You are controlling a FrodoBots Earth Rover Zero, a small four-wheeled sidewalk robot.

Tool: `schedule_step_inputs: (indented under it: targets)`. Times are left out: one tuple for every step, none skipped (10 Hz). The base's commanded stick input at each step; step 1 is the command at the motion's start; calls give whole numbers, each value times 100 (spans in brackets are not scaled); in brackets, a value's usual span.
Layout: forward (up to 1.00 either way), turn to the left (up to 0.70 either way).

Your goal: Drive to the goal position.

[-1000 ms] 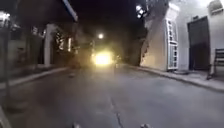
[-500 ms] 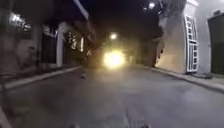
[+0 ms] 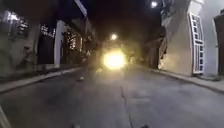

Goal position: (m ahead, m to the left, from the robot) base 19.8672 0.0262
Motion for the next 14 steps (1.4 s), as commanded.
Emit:
schedule_step_inputs:
  targets:
    - [70,0]
    - [70,0]
    - [70,0]
    - [70,0]
    - [70,0]
    - [70,0]
    - [70,0]
    - [70,0]
    - [70,0]
    - [70,0]
    - [70,0]
    - [70,0]
    - [70,0]
    - [70,0]
